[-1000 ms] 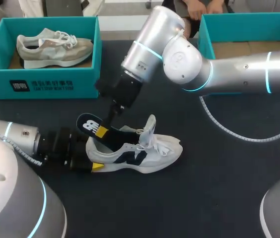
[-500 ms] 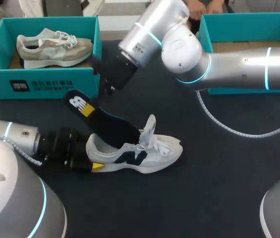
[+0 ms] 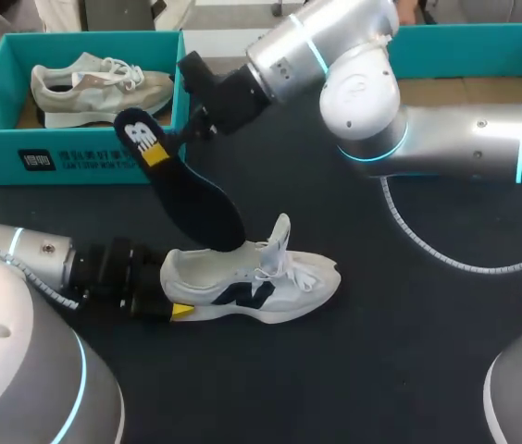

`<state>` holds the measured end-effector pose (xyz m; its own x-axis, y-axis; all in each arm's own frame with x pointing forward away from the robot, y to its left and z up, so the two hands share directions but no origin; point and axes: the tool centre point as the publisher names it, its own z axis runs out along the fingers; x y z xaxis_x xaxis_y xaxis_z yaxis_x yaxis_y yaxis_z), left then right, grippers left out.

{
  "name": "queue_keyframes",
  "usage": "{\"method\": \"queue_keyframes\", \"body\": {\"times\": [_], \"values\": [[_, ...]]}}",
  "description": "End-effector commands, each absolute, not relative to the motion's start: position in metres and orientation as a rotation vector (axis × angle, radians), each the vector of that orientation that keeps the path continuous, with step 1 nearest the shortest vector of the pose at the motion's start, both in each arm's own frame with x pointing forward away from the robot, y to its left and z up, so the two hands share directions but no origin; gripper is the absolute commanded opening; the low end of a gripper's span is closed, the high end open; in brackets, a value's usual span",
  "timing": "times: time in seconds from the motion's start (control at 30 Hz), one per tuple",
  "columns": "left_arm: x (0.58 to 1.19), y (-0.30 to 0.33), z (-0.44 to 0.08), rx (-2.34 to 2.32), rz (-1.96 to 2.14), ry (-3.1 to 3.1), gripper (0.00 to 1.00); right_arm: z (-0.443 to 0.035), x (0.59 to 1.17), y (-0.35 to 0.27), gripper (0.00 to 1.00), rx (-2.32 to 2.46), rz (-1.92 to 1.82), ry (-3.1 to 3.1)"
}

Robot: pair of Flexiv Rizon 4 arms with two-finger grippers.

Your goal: Take the shoe out of the shoebox, open the shoe tongue, remove and reinsert the insole, then place the shoe into the shoebox

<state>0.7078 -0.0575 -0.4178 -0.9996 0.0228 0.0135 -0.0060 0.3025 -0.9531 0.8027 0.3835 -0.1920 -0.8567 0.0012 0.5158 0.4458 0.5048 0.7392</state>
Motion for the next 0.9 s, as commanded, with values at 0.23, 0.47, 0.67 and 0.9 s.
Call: {"method": "queue_keyframes", "body": {"times": [0.23,0.47,0.67,0.9], "values": [[0.707,-0.058,-0.420,-0.013,1.842,-2.517,0.00,-0.191,0.798,0.382,0.00,-0.386,-1.311,-2.314],[0.707,-0.058,-0.420,-0.013,1.842,-2.517,0.00,-0.191,0.798,0.382,0.00,-0.386,-1.311,-2.314],[0.707,-0.058,-0.420,-0.013,1.842,-2.517,0.00,-0.178,0.802,0.381,0.00,-0.454,-1.385,-2.268],[0.707,-0.058,-0.420,-0.013,1.842,-2.517,0.00,-0.136,0.808,0.363,0.00,-0.579,-1.459,-2.117]]}}
